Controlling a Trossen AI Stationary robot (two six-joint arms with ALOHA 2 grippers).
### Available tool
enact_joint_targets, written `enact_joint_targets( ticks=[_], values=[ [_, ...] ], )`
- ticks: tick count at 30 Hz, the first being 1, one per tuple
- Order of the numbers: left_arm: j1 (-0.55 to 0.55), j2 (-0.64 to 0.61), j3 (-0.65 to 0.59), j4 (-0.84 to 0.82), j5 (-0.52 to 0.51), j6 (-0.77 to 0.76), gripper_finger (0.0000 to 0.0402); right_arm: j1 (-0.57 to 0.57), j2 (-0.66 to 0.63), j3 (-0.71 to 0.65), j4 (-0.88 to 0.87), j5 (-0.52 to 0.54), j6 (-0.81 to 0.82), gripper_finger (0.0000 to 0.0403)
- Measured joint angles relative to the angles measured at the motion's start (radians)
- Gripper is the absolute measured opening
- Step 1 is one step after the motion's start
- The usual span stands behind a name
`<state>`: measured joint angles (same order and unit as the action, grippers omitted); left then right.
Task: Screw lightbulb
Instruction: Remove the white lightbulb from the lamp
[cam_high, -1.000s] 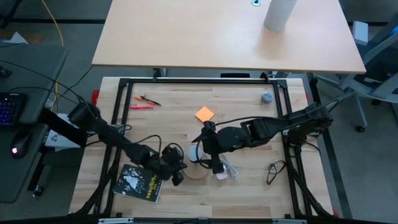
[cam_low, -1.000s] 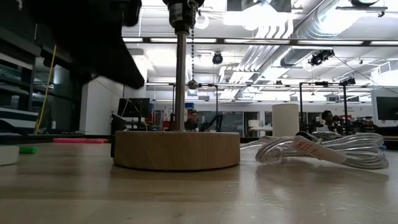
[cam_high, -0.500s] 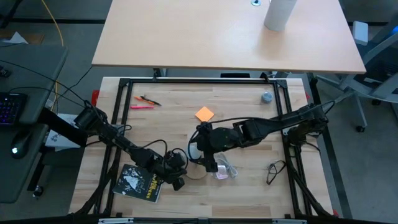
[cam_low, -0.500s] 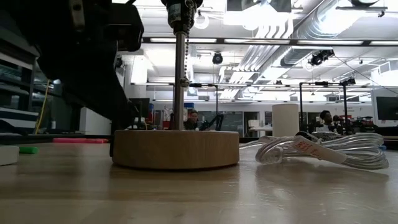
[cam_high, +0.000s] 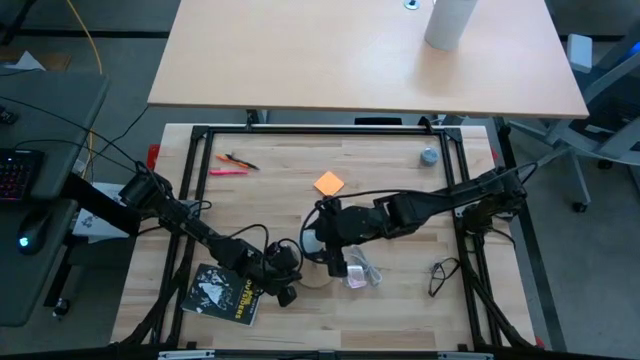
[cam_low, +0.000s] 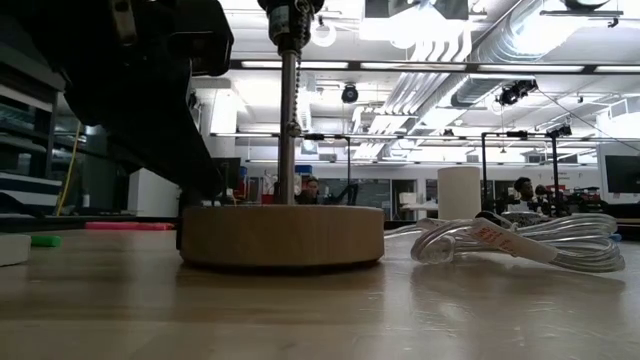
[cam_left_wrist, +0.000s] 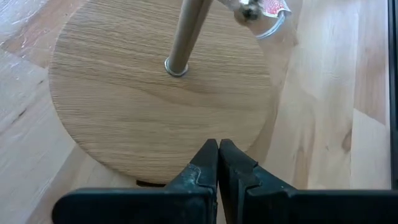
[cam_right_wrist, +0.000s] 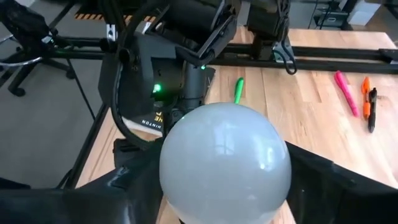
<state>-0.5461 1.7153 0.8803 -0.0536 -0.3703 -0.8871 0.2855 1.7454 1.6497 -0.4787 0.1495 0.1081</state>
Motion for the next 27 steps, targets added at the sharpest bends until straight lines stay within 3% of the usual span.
enact_joint_targets(
  ticks=[5, 27],
  values=[
    [0.0, -0.002, 0.0, 0.003, -0.001, 0.0, 0.0, 0.0, -0.001, -0.001, 0.056, 0.003, -0.004, 0.0244],
    [0.001, -0.003, 0.002, 0.016, -0.026, 0.0, 0.0, 0.003, -0.047, -0.002, 0.015, 0.012, 0.017, 0.0241]
  ],
)
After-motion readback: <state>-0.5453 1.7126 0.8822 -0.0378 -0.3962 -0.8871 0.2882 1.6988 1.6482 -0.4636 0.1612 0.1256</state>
